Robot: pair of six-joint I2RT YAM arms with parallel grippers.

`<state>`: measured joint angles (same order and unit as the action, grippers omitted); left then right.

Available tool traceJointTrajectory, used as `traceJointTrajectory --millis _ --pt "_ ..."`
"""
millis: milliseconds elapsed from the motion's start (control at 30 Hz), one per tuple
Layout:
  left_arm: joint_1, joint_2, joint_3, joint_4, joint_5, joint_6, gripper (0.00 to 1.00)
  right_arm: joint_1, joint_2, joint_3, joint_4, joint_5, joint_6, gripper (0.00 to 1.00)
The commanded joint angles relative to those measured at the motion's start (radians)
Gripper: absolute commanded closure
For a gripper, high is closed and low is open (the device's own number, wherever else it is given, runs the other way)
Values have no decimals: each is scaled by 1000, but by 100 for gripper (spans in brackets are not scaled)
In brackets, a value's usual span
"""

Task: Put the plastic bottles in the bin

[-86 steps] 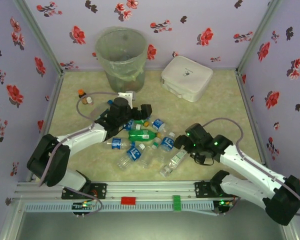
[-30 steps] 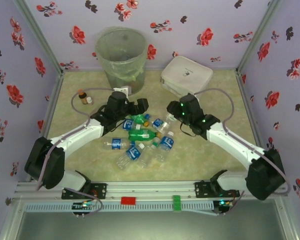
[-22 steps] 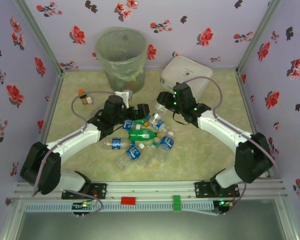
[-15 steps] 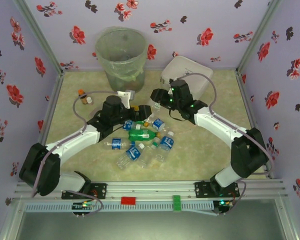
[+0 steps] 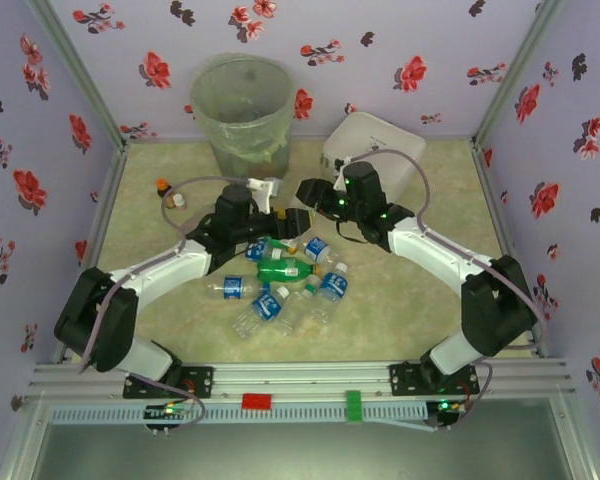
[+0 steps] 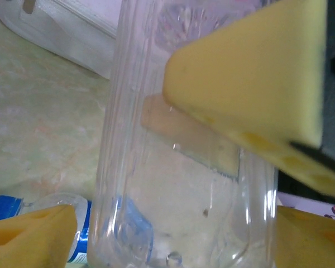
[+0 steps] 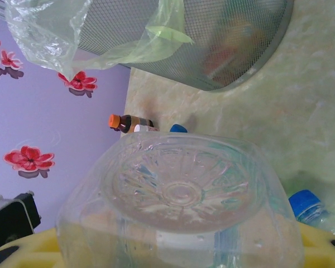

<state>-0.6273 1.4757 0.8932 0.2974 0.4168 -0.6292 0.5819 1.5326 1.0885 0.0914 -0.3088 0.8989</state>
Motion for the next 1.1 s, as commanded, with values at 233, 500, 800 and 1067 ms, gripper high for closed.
traceJointTrajectory --millis 233,500,800,1067 --pt "0 20 35 46 24 7 42 -4 -48 -18 54 -10 33 50" --pt "1 -12 4 63 19 -1 52 -9 -68 16 -9 55 11 13" --pt "29 -84 39 -66 -49 66 54 -66 -151 -15 -112 140 -31 0" --pt "146 -91 270 -273 -100 227 57 -76 -211 -49 -269 272 -101 0"
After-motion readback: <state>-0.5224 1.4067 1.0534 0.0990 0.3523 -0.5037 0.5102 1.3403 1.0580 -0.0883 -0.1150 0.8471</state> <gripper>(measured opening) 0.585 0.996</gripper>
